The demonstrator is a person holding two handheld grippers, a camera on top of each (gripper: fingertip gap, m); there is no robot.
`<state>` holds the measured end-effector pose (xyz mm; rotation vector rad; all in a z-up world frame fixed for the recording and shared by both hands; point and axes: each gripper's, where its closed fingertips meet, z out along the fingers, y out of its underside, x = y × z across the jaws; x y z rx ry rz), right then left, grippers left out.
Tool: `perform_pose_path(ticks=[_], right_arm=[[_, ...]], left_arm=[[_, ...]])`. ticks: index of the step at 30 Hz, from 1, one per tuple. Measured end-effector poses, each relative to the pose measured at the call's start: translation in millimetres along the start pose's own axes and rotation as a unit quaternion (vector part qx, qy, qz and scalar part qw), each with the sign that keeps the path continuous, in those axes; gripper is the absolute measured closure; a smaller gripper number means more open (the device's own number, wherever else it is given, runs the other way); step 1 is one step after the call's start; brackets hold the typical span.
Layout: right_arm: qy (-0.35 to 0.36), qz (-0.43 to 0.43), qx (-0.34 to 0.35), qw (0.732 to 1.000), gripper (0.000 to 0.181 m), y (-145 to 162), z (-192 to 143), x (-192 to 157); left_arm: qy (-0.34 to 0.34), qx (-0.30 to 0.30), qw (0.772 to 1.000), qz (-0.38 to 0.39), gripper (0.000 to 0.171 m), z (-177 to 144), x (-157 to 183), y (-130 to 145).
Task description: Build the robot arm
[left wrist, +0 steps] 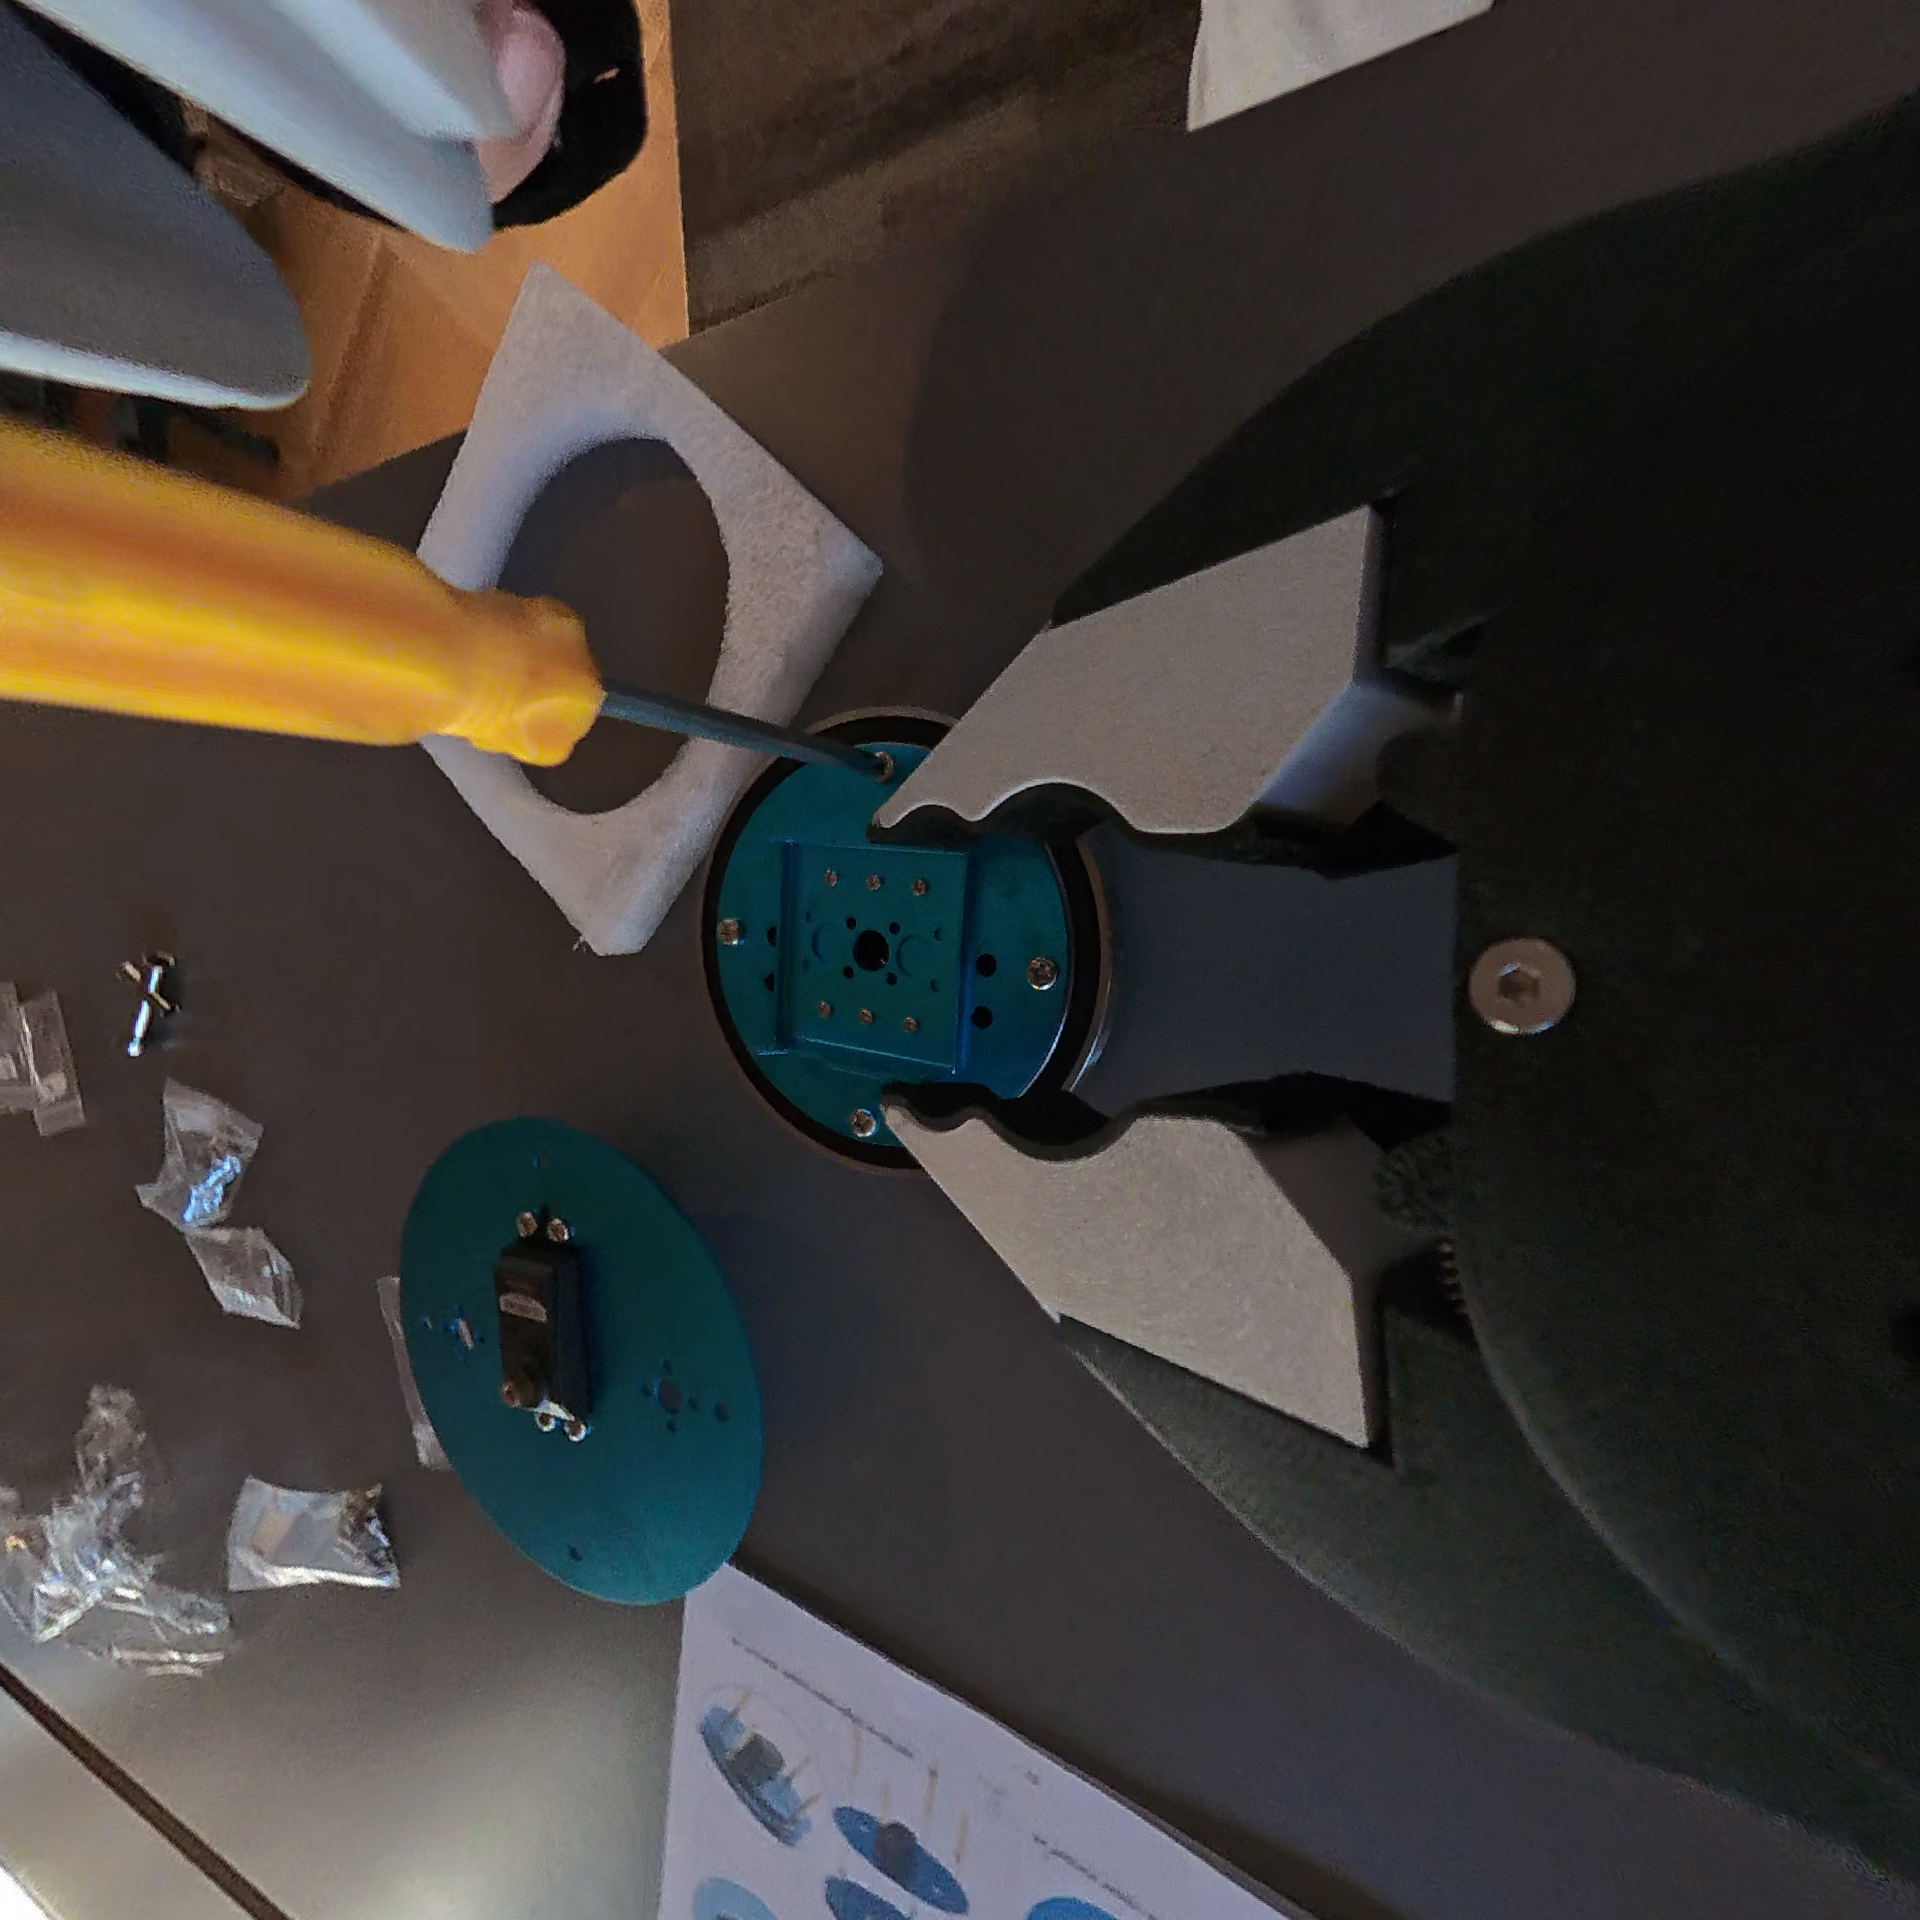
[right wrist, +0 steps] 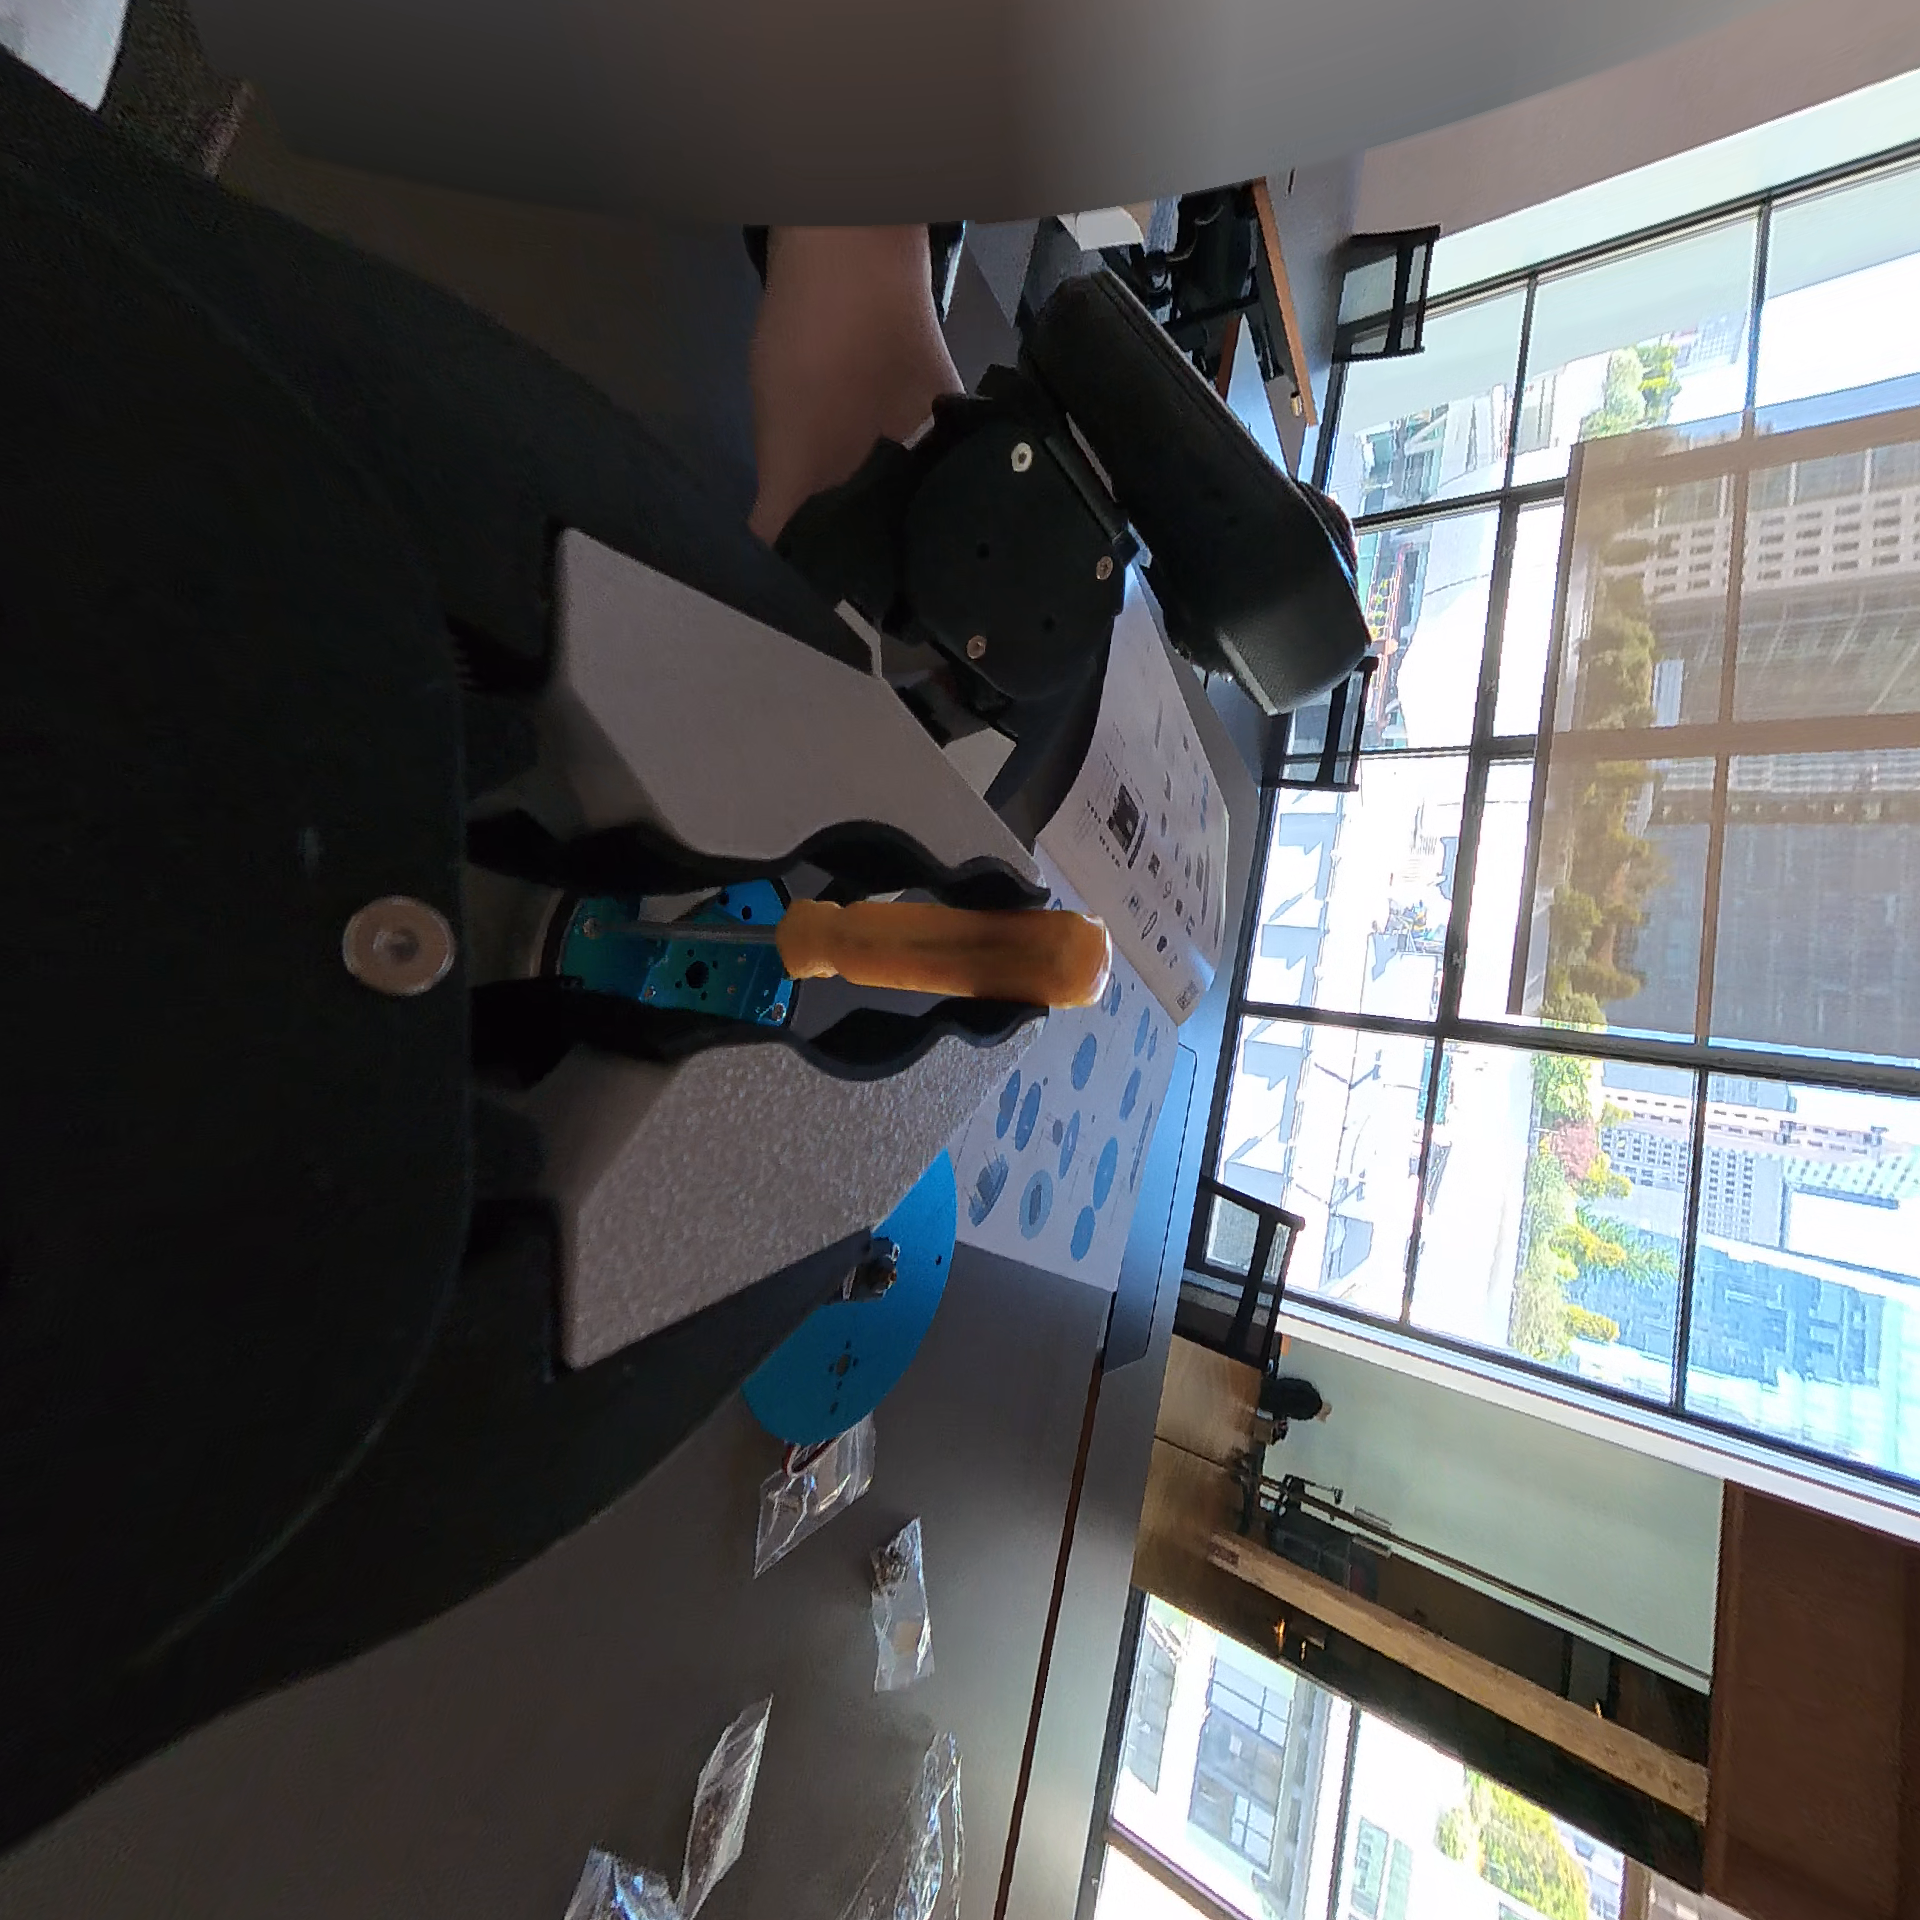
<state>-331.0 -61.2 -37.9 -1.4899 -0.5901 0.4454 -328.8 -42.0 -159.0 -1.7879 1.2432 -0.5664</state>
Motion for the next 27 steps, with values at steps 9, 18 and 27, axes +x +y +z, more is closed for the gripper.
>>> perform_pose_path(ticks=[9, 18, 27], right_arm=[[0.031, -0.016, 0.009, 0.999, 0.165, 0, -1, 4], [0.046, -0.016, 0.023, 0.999, 0.165, -1, -4, 5], [-0.012, -0.059, 0.045, 0.997, 0.165, -7, -3, -10]], left_arm=[[-0.039, -0.013, 0.999, -0.020, 0.125, 1, -1, 0], [-0.046, -0.004, 0.999, -0.020, 0.125, 4, 0, -1], [-0.040, -0.005, 0.999, -0.009, 0.125, 5, 0, -2]])
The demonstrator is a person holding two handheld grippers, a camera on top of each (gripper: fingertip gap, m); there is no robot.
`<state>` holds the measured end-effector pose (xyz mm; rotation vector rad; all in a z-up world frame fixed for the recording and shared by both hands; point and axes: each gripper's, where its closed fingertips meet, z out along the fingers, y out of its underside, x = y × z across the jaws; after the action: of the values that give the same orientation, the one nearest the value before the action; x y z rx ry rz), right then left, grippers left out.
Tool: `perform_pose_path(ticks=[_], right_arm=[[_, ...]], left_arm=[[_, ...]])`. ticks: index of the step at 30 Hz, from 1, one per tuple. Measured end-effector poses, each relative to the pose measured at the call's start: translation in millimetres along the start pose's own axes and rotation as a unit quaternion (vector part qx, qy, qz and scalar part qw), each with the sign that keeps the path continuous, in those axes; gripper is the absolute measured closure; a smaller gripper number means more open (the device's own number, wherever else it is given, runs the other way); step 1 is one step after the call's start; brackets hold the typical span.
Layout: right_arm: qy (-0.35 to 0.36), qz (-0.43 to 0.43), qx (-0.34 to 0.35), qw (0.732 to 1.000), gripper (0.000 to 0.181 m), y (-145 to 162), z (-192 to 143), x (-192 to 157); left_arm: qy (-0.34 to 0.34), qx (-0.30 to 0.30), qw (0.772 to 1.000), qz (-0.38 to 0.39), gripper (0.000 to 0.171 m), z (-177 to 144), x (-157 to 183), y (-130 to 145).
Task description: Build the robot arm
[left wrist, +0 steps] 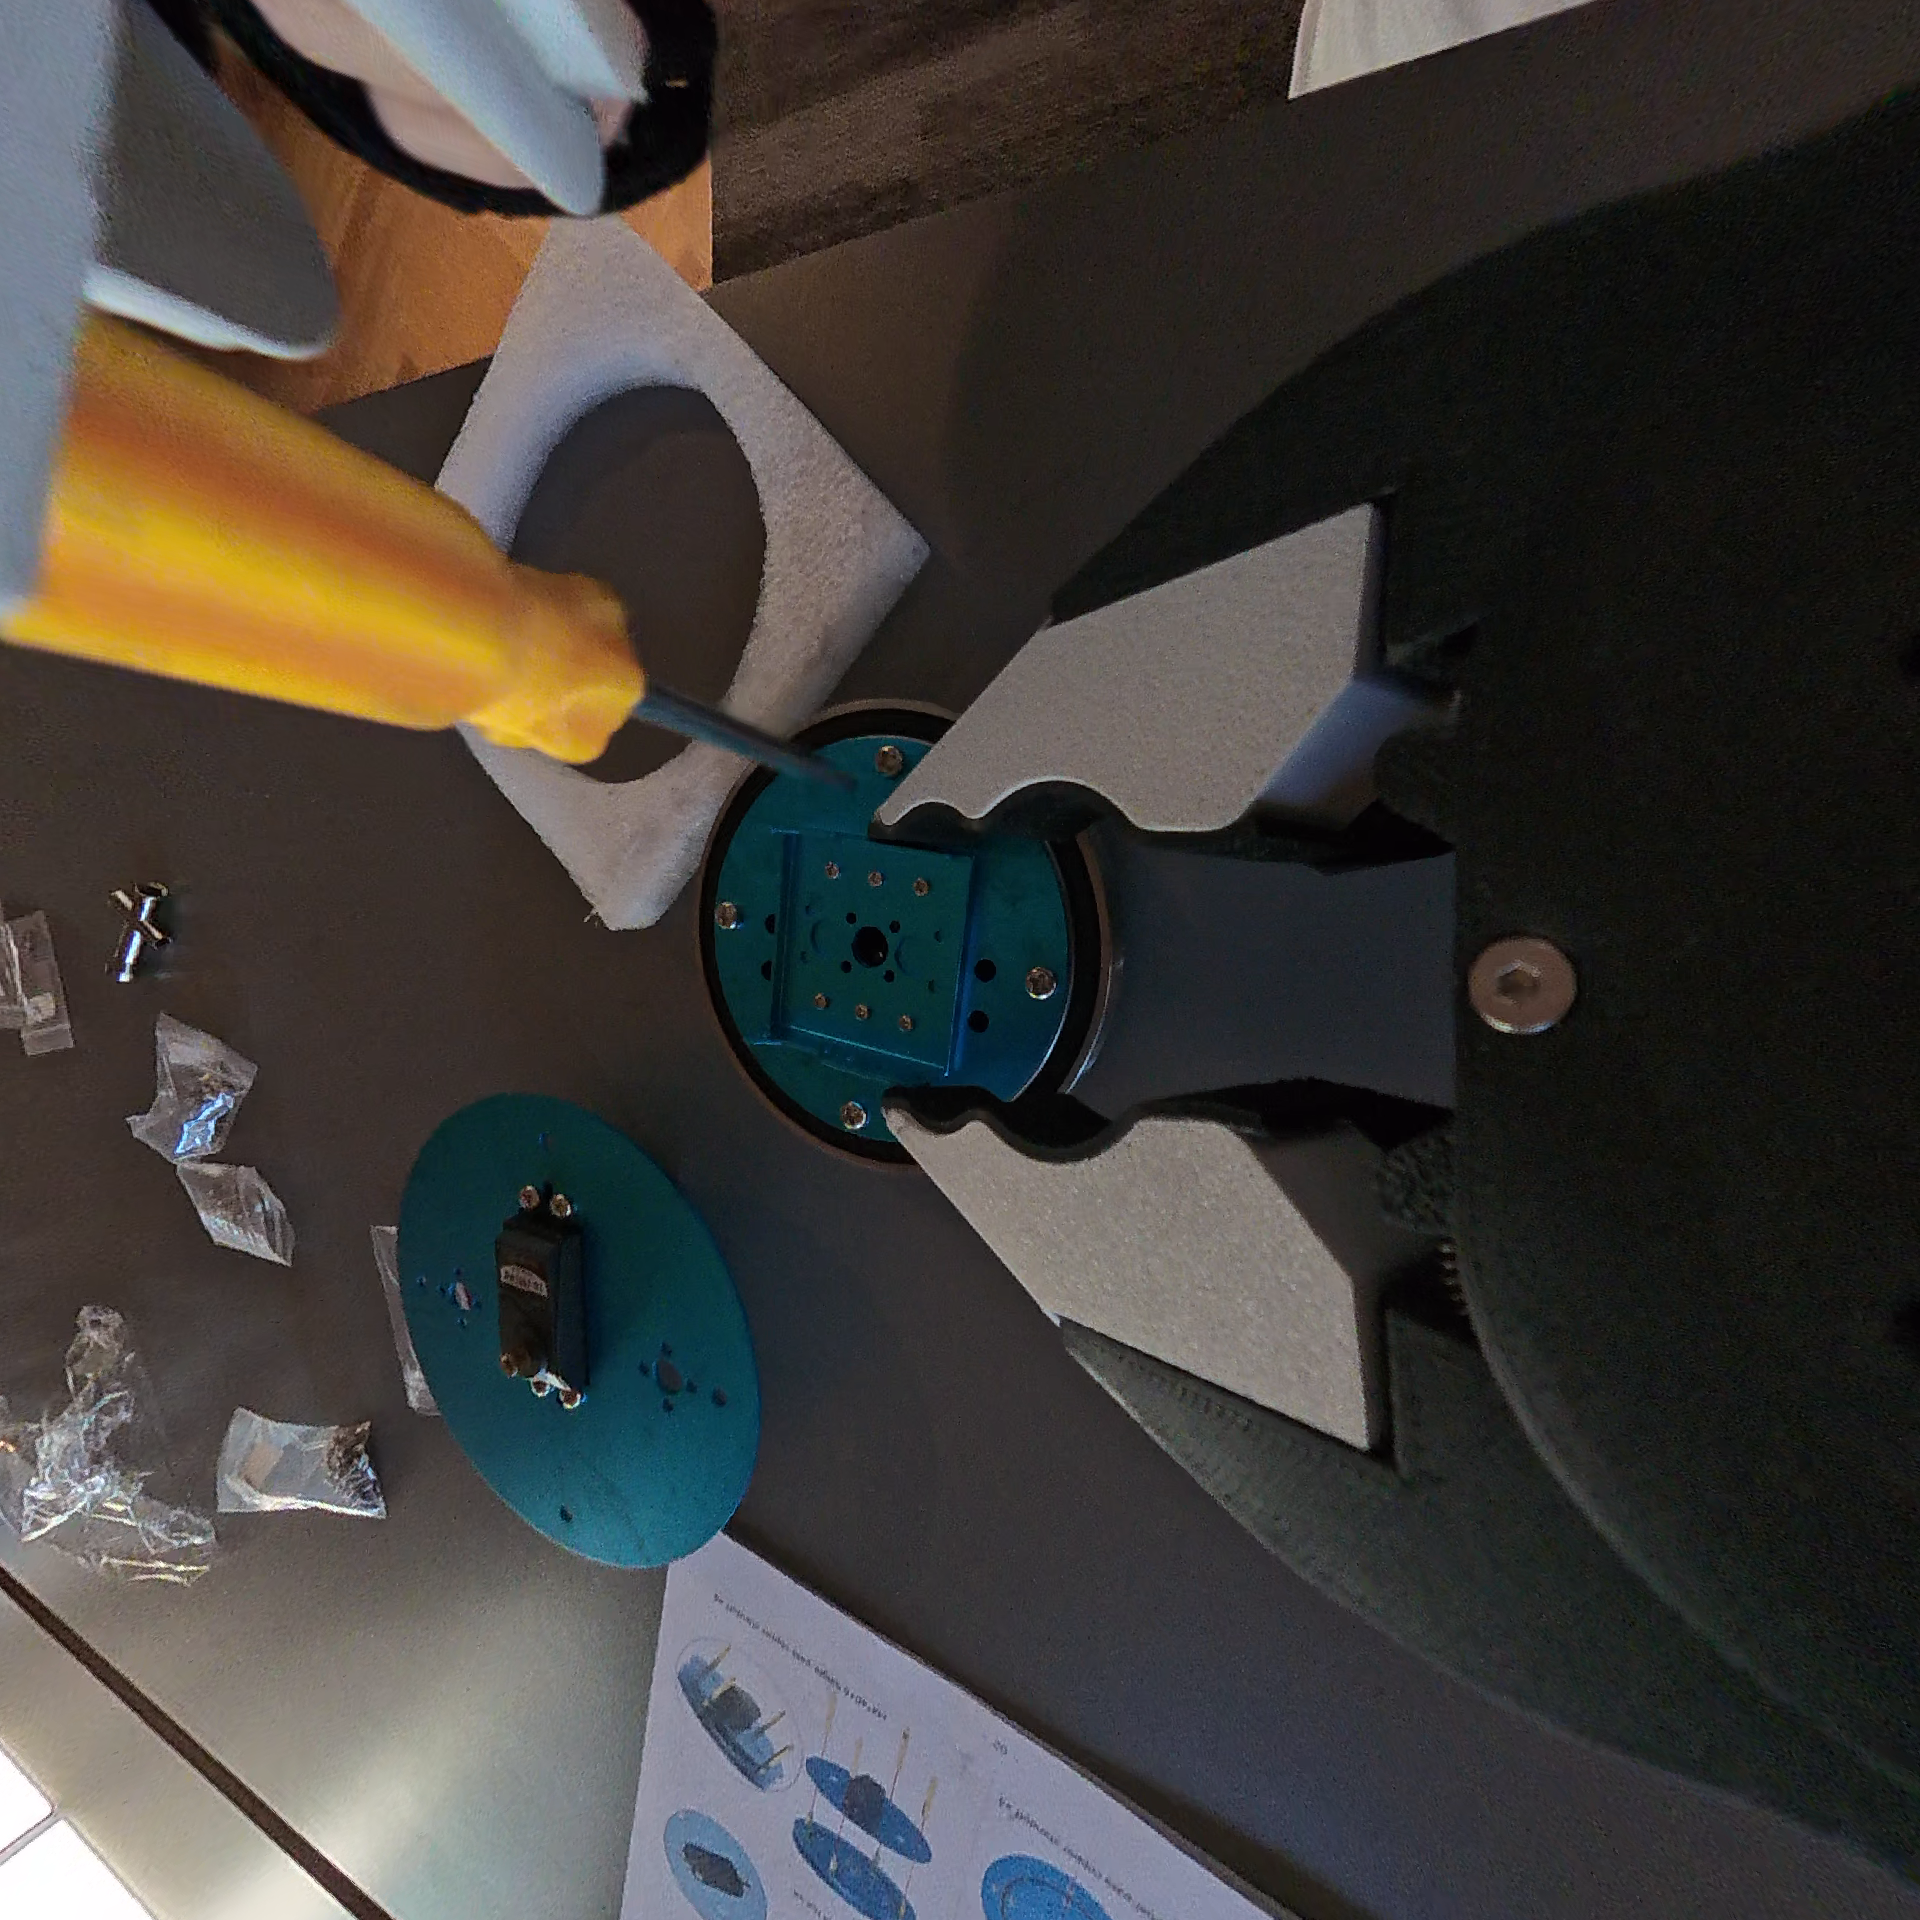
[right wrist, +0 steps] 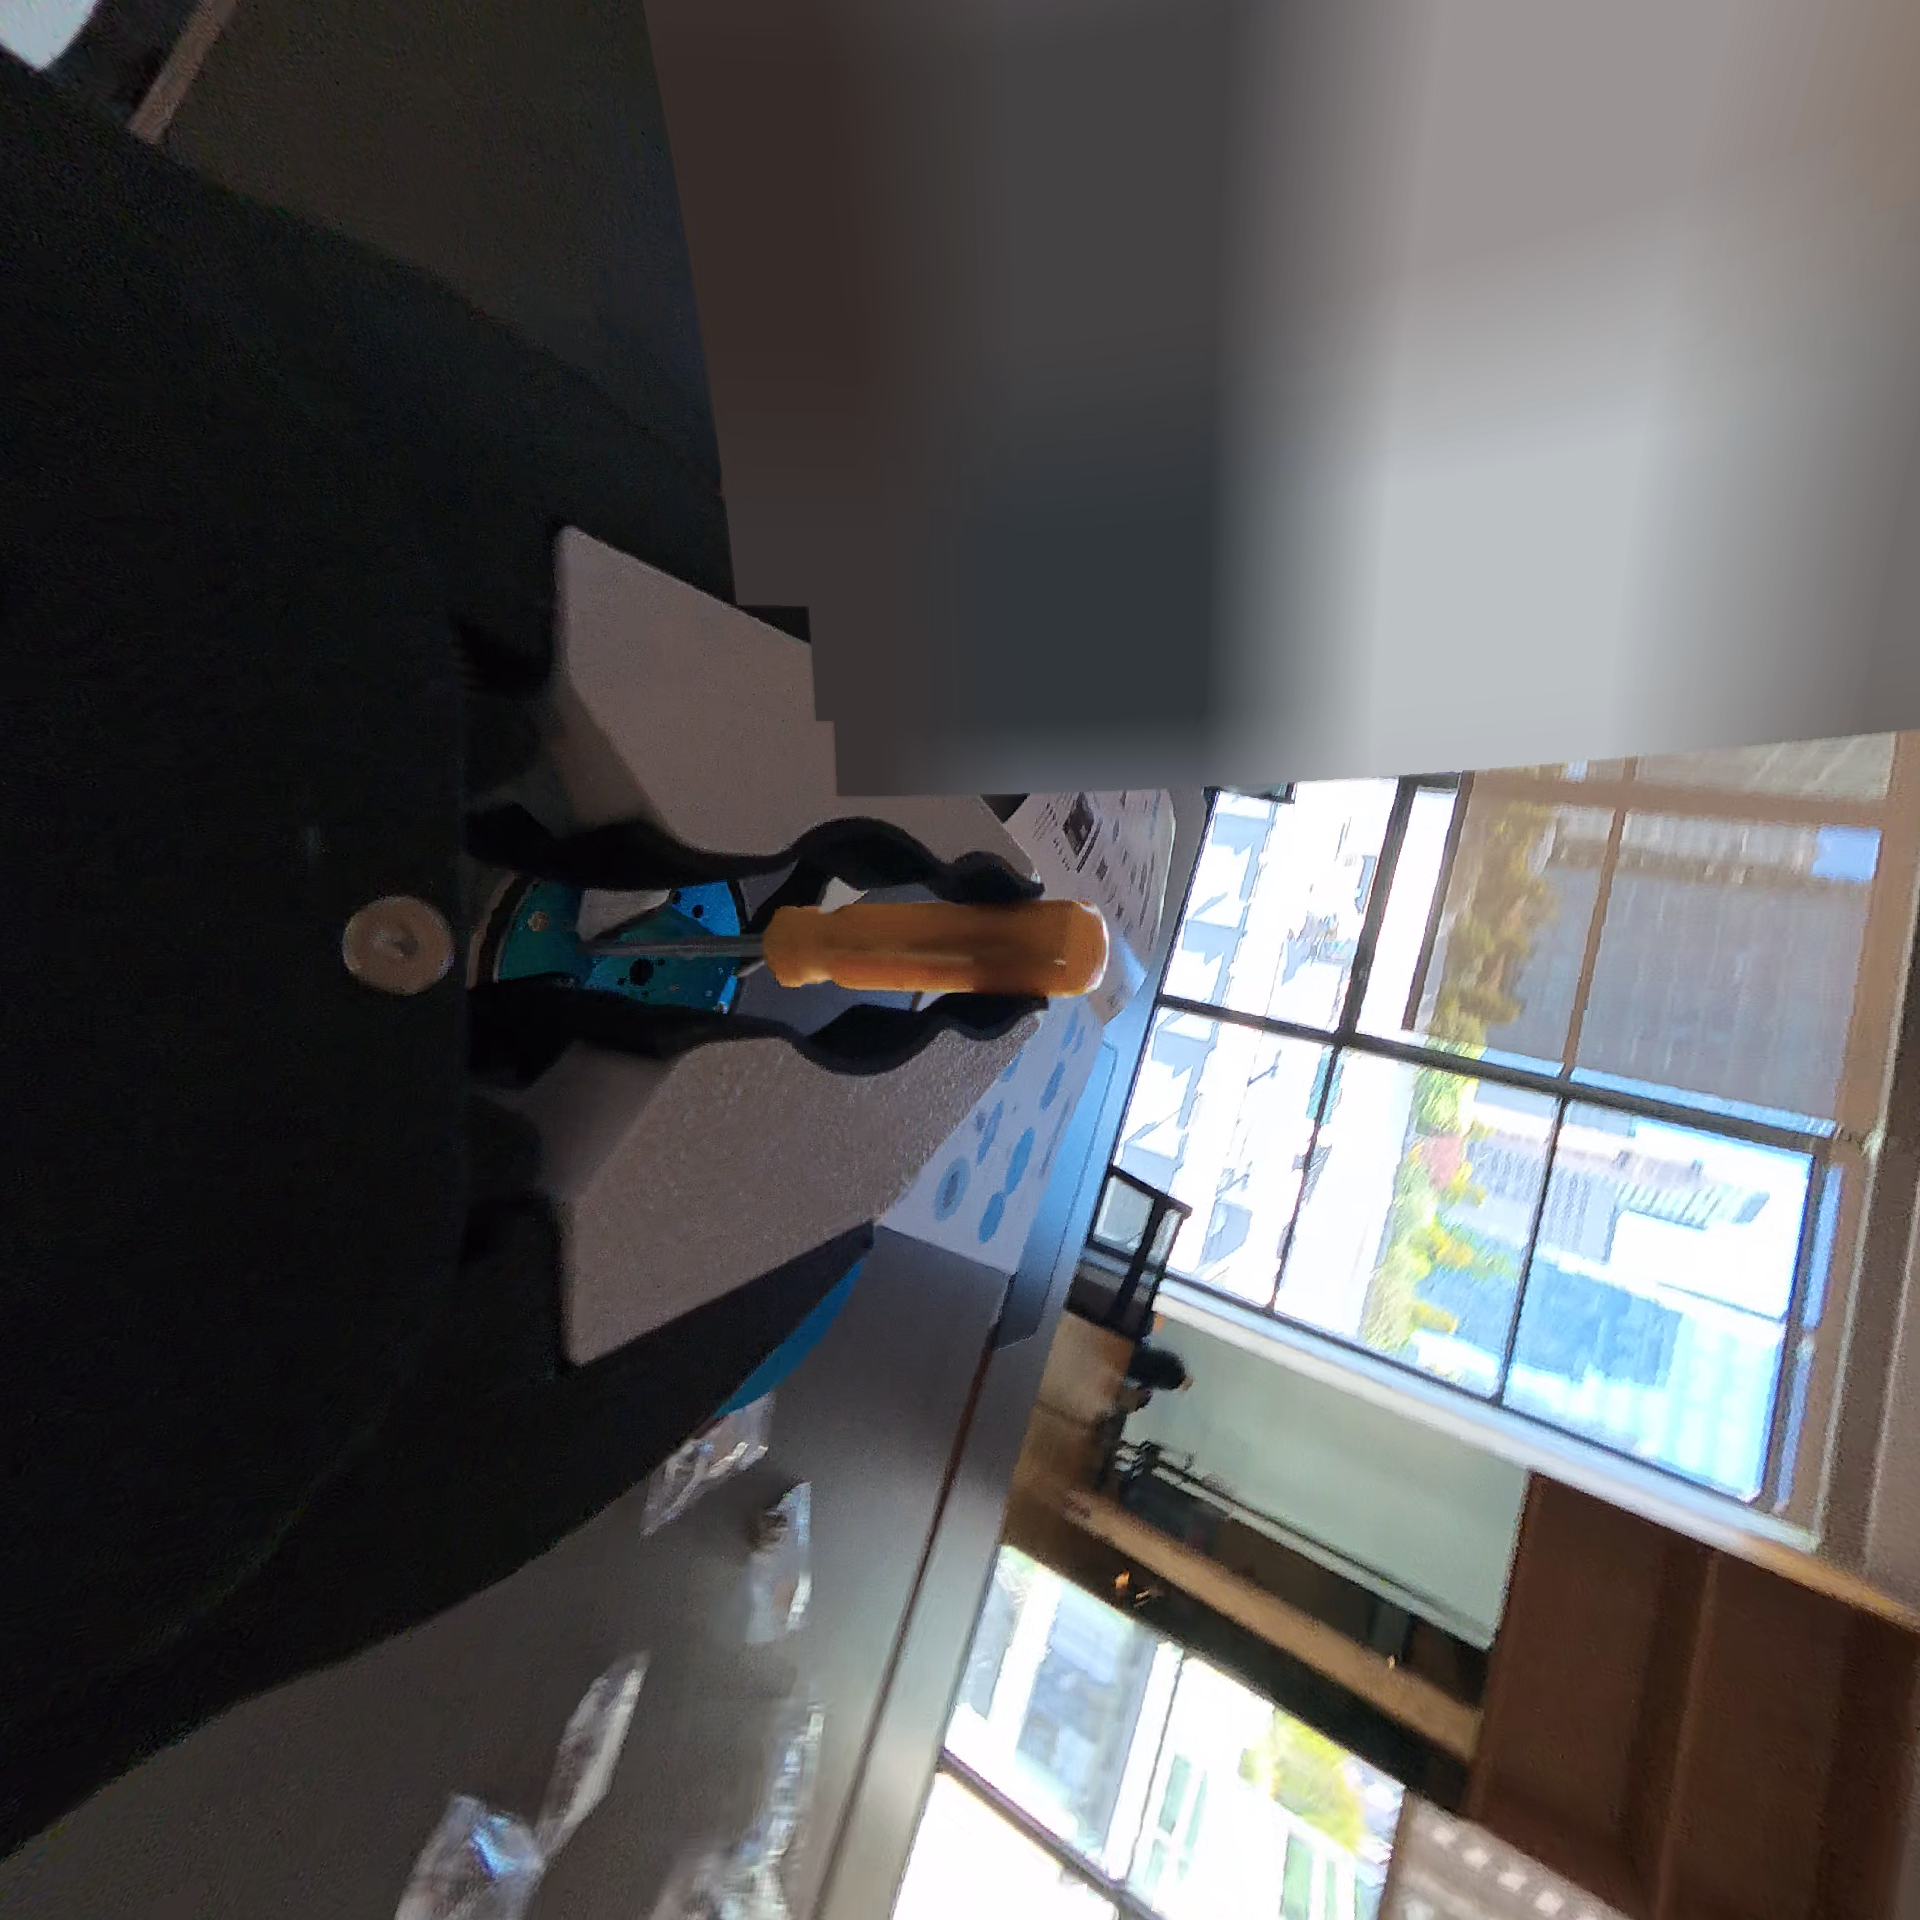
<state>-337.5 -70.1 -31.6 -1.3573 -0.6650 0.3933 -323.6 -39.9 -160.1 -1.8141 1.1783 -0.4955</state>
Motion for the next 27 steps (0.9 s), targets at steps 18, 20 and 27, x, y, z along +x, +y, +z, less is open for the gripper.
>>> perform_pose_path(ticks=[18, 20, 27], right_arm=[[-0.355, 0.231, 0.028, 0.906, 0.165, -11, 48, 5], [-0.367, 0.217, 0.025, 0.904, 0.165, -7, 48, 1], [-0.384, 0.190, 0.014, 0.903, 0.165, 1, 47, -6]], left_arm=[[0.044, 0.122, 0.982, -0.138, 0.135, -79, -40, -18], [0.031, 0.110, 0.984, -0.133, 0.137, -79, -38, -14], [0.010, 0.077, 0.991, -0.110, 0.137, -65, -25, -6]])
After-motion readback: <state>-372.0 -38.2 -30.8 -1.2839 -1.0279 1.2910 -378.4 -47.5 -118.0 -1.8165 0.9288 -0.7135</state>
